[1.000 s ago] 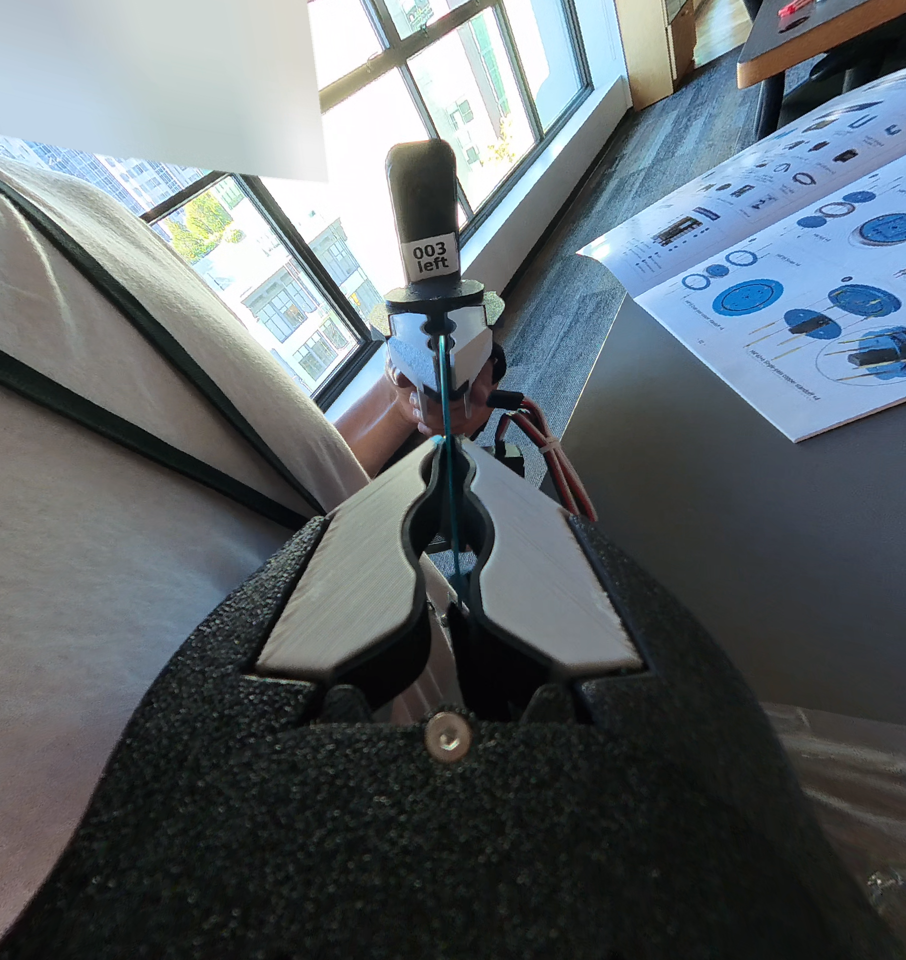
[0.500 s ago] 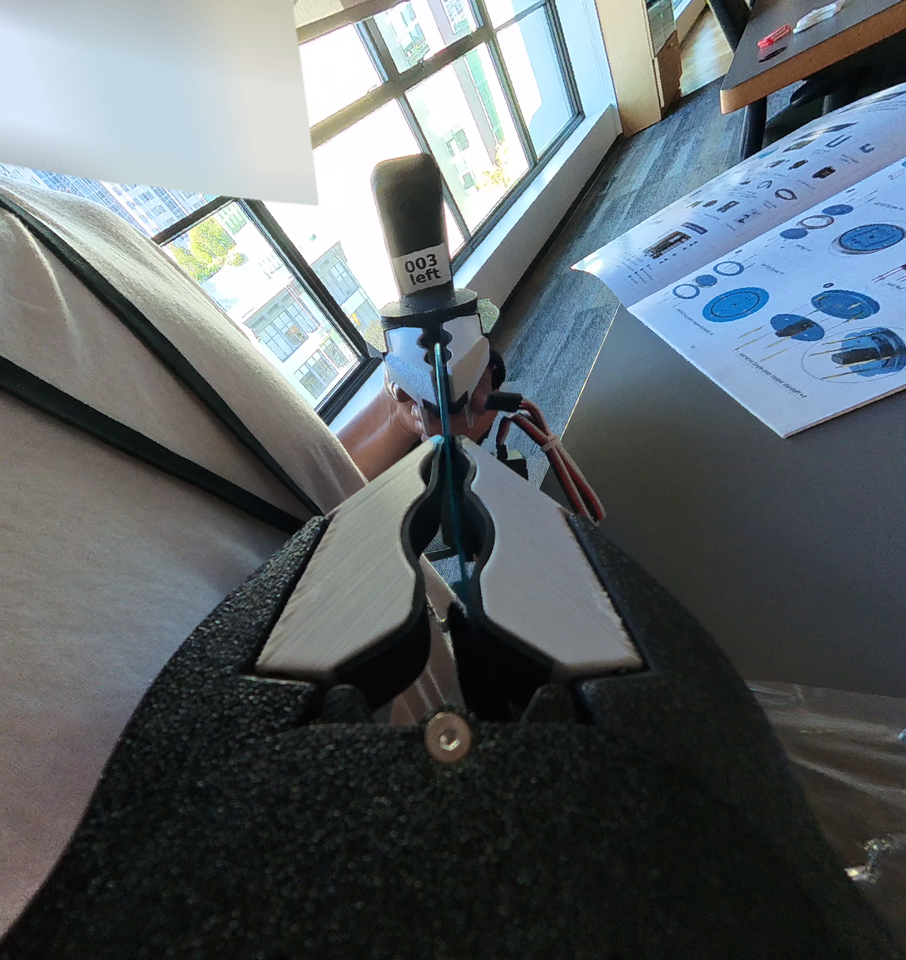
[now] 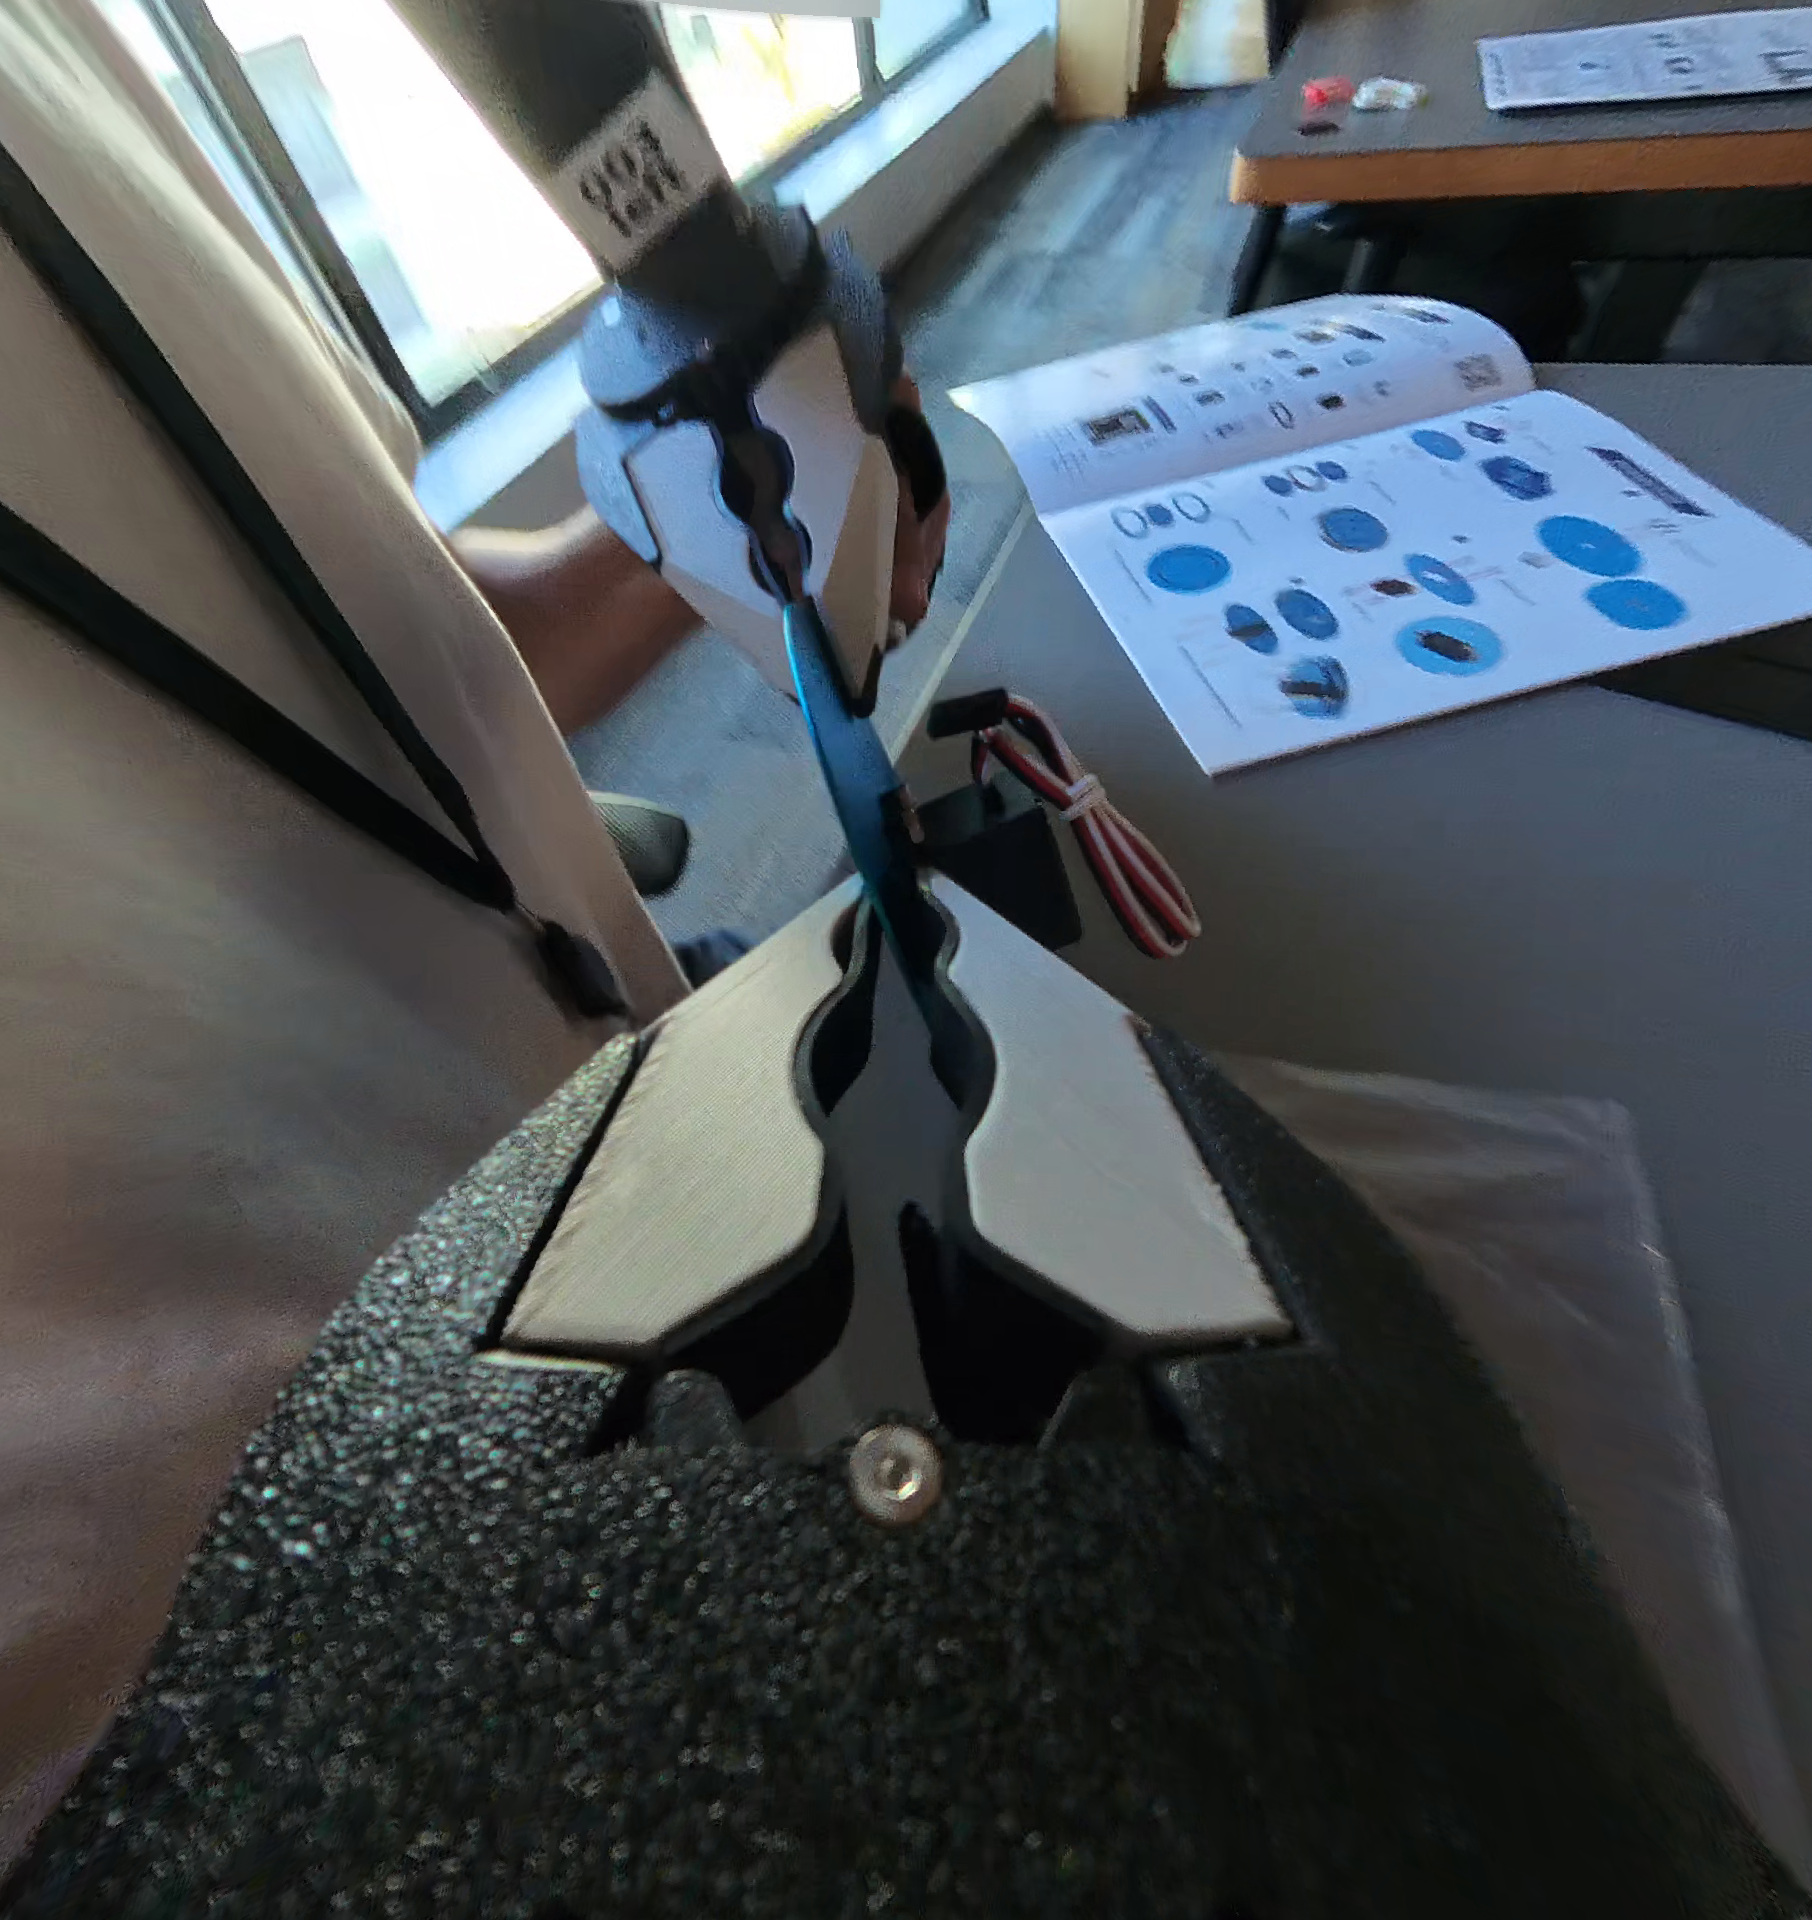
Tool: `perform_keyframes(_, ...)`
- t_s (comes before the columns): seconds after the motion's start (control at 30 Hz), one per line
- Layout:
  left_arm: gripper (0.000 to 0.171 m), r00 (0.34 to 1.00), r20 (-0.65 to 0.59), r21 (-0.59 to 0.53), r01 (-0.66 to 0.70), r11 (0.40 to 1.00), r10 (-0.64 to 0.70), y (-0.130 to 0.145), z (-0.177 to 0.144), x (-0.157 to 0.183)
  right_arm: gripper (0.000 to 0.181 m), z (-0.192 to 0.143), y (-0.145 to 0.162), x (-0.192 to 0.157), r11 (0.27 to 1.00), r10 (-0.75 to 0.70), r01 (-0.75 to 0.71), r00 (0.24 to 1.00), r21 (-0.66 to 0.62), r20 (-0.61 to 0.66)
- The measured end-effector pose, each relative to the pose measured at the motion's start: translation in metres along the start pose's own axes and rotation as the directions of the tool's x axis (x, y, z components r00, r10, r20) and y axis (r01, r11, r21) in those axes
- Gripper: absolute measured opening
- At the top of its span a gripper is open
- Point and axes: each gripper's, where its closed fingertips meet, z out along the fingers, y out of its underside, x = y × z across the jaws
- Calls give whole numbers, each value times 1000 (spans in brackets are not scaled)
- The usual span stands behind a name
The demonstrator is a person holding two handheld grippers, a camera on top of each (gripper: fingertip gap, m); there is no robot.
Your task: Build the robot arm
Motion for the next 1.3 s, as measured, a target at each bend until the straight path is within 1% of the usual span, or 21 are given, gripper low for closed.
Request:
perform_keyframes(0.07, 1, 993, -36, -46, -116, 992, 114, 2, 14, 2, 3, -12, 10, 1, 997, -63, 60, 996, -56, -62)
perform_keyframes(0.13, 1, 978, -84, -65, -196, 979, 190, 2, 28, 5, 2, -24, 18, 1, 994, -78, 71, 993, -80, -94)
perform_keyframes(0.23, 1, 950, -123, -89, -298, 950, 286, 0, 46, 5, 3, -40, 28, 6, 995, -70, 58, 987, -83, -146)
perform_keyframes(0.33, 1, 923, -148, -116, -373, 921, 355, -2, 63, 3, 5, -53, 36, 11, 998, -46, 35, 980, -58, -194)
perform_keyframes(0.57, 1, 892, -180, -148, -442, 885, 415, -12, 90, 3, 6, -78, 45, 16, 999, 20, -13, 973, 33, -229)
perform_keyframes(0.83, 1, 867, -185, -162, -491, 856, 462, -23, 104, 10, 6, -94, 47, 9, 994, 38, -15, 973, 104, -229)
perform_keyframes(0.9, 1, 864, -183, -159, -497, 853, 469, -25, 105, 12, 7, -97, 47, 8, 994, 36, -11, 972, 108, -234)
perform_keyframes(1.07, 1, 877, -182, -136, -471, 872, 445, -26, 109, 15, 7, -101, 49, 5, 995, 28, -2, 966, 100, -256)
perform_keyframes(1.2, 1, 864, -167, -122, -496, 860, 475, -26, 111, 18, 8, -103, 50, 3, 994, 22, 8, 962, 106, -272)
perform_keyframes(1.3, 1, 838, -142, -124, -543, 831, 526, -27, 112, 17, 8, -105, 50, 4, 994, 9, 24, 955, 110, -296)
